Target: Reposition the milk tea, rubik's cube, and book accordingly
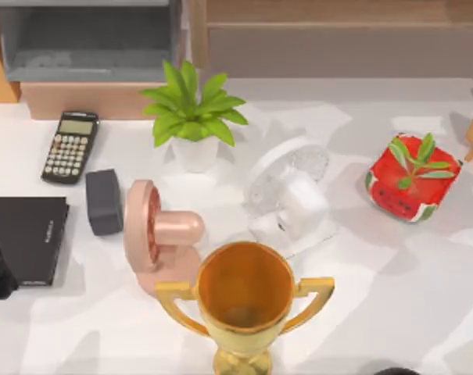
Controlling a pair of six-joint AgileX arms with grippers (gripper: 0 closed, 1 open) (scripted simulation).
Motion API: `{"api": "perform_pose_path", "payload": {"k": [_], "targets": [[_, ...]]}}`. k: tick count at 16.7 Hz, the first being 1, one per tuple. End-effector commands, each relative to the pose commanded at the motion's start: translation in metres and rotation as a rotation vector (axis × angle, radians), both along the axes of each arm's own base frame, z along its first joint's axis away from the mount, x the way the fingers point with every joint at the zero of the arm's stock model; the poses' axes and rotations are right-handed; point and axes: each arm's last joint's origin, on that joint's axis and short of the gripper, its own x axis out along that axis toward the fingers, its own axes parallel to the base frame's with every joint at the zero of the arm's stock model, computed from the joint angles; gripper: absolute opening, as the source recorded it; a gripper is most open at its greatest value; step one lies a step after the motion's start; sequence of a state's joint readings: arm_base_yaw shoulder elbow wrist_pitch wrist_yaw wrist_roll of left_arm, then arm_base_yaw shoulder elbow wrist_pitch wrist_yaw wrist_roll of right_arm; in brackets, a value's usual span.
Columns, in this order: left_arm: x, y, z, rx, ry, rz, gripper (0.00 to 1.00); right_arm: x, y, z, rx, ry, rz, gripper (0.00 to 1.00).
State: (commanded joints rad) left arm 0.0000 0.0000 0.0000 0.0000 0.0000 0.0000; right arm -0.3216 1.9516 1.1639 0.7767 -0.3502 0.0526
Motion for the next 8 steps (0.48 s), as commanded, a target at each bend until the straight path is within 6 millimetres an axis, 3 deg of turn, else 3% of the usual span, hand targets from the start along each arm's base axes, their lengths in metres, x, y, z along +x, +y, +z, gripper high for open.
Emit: {"api": "perform_pose_path", "payload": {"k": [4,8], "targets": [[0.000,0.000,0.000,0.000,0.000,0.000,1.00,-0.027,-0.019,0.008,-0.041,-0.017,-0.059,0.00],[0.000,0.000,0.000,0.000,0.000,0.000,1.00,-0.032,-0.021,0.011,-0.052,-0.018,-0.068,0.00]]}}
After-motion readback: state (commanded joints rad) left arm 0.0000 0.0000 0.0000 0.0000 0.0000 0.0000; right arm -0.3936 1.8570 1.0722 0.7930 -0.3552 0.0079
